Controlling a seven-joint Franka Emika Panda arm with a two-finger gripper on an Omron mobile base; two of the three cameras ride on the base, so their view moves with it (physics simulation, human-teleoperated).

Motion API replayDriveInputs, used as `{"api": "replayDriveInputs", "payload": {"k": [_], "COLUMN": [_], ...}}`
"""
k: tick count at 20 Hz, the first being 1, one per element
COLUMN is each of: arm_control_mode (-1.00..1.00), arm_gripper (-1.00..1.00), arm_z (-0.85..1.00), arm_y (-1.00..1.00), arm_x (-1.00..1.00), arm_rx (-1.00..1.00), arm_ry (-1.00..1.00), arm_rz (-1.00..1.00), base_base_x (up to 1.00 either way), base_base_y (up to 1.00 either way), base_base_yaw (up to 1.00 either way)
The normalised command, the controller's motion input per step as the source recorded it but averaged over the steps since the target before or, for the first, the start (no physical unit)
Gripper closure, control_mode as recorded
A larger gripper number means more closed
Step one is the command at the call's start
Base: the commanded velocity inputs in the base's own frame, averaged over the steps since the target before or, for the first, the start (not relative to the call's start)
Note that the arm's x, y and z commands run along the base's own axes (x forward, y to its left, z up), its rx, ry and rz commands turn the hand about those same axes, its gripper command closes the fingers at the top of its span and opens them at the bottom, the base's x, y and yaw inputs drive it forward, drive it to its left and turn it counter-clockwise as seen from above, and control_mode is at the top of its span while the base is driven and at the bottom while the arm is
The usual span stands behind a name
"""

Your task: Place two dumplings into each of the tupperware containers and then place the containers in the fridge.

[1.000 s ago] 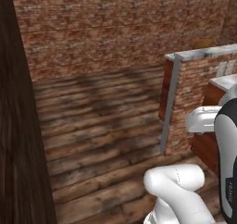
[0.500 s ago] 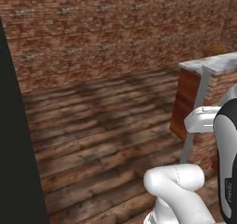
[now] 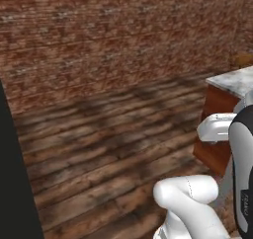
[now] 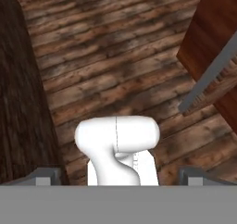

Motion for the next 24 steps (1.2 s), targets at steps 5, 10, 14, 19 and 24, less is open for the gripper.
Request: {"api": "replayDriveInputs", "payload": {"k": [5, 10, 14, 19, 24], "arm_control_mode": [1.00, 1.00, 1.00, 1.00, 1.00], "arm_gripper": [-1.00, -1.00, -1.00, -1.00, -1.00], "arm_z": [0.00, 0.00, 0.00, 0.00, 0.00], "arm_y": [0.00, 0.00, 0.00, 0.00, 0.00], "arm_x": [0.00, 0.00, 0.00, 0.00, 0.00], "arm_rx": [0.00, 0.00, 0.00, 0.00, 0.00], "arm_ry": [0.00, 0.00, 0.00, 0.00, 0.00], "arm_rz": [0.00, 0.00, 0.00, 0.00, 0.00], "base_base_x": [1.00, 1.00, 0.96, 0.55, 0.58], "base_base_y": [0.63, 0.79, 0.83, 0.51, 0.73], "base_base_yaw": [-0.23, -0.32, -0.33, -0.60, -0.68]}}
